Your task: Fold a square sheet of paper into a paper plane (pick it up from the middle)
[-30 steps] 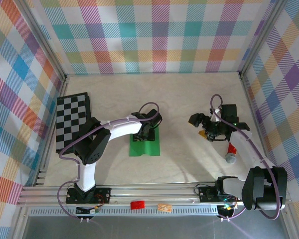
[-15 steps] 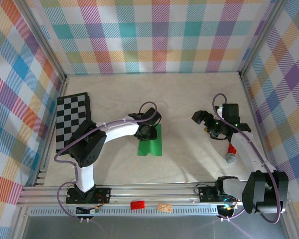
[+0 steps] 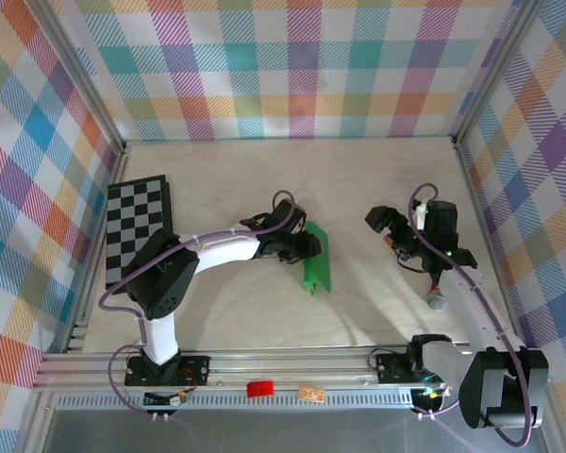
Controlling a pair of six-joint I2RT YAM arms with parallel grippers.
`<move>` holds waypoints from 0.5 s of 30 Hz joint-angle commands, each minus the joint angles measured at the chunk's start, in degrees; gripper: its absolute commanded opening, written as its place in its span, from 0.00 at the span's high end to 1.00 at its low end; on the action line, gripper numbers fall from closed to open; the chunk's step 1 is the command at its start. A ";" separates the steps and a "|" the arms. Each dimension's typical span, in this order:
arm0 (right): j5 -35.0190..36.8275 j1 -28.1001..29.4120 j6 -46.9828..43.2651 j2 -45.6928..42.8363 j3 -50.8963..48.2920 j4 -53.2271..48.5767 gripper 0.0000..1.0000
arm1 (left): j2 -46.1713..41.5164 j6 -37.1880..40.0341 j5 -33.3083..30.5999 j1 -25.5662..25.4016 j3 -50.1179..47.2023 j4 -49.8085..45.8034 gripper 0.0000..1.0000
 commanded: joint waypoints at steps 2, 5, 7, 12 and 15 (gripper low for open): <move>-6.89 0.21 -1.08 1.05 -0.05 4.28 0.00 | -2.05 -3.29 5.07 0.79 -2.86 7.84 0.63; -9.95 0.25 -1.26 3.24 0.85 3.81 0.00 | -2.30 -5.49 8.38 1.65 -5.78 15.02 0.63; -11.06 0.18 -0.86 4.34 1.15 3.91 0.00 | -2.59 -6.93 9.46 2.05 -7.25 18.74 0.64; -12.19 0.24 -0.38 5.11 1.18 4.37 0.00 | -3.12 -6.40 11.53 2.39 -7.87 20.56 0.65; -12.05 0.21 -0.36 5.11 1.00 4.39 0.00 | -3.60 -6.42 12.25 2.33 -8.52 22.06 0.65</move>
